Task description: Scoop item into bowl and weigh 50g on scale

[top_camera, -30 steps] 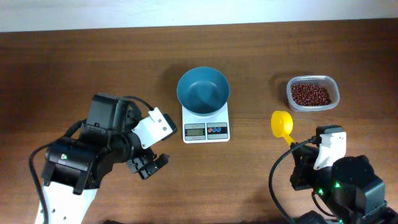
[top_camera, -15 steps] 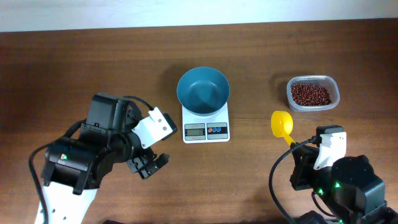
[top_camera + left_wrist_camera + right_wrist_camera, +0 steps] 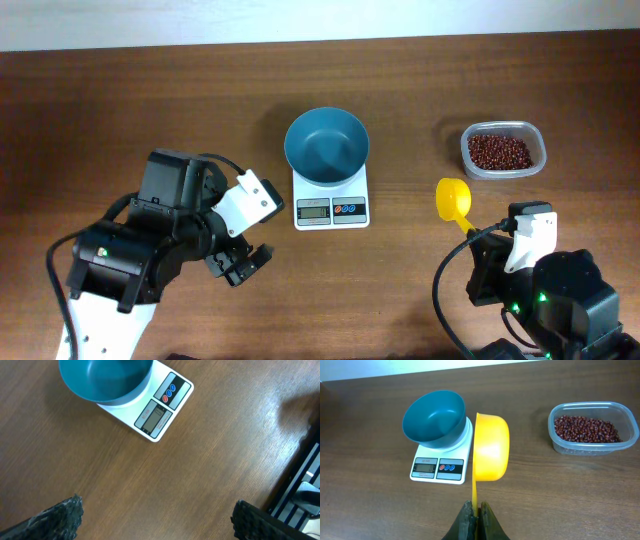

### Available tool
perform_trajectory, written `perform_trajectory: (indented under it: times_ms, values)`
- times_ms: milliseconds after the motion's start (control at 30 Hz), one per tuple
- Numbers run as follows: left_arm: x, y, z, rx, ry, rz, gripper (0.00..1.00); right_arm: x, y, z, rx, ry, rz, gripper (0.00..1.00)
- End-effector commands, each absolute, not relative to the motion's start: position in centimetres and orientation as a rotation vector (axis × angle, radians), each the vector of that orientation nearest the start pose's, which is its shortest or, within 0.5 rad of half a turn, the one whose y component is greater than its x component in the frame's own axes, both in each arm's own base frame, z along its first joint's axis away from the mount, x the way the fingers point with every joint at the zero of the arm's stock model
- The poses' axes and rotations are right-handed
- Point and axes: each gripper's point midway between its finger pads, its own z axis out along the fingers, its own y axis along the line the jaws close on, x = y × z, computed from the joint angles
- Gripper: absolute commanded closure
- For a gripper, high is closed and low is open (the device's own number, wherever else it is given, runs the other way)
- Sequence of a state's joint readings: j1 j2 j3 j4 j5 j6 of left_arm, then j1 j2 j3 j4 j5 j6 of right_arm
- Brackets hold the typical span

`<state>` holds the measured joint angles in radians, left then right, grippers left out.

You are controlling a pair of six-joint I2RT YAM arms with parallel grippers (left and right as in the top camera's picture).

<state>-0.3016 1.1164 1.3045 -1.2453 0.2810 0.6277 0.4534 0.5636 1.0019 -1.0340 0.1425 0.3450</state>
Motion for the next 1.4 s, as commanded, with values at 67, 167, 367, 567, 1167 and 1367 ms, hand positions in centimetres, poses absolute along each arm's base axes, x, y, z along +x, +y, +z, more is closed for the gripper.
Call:
perform_trajectory:
  times_ms: [67,167,367,567,1167,1367]
  values:
    - [22.5,-12.2,25.1,1.222,2.258,-0.269,0.01,18.7,6.0,27.8,-0.012,2.166,0.288,0.96]
    - [22.5,-12.2,25.1,1.222,2.258,-0.269,0.01,18.9,6.0,27.7,-0.012,2.172,0.284,0.96]
    - [22.5,-12.1,25.1,1.221,2.259,-0.264,0.01,19.8,6.5,26.6,-0.019,2.226,0.262,0.96]
    - [22.4,-12.1,25.0,1.245,2.251,-0.259,0.01,20.2,6.7,27.3,-0.017,2.208,0.269,0.96]
    - [21.0,-11.3,27.3,1.363,2.126,-0.363,0.01,20.2,6.7,27.3,-0.017,2.208,0.268,0.96]
    - [19.5,-11.7,27.9,1.463,1.987,-0.478,0.01,20.2,6.6,27.4,-0.019,2.207,0.263,0.96]
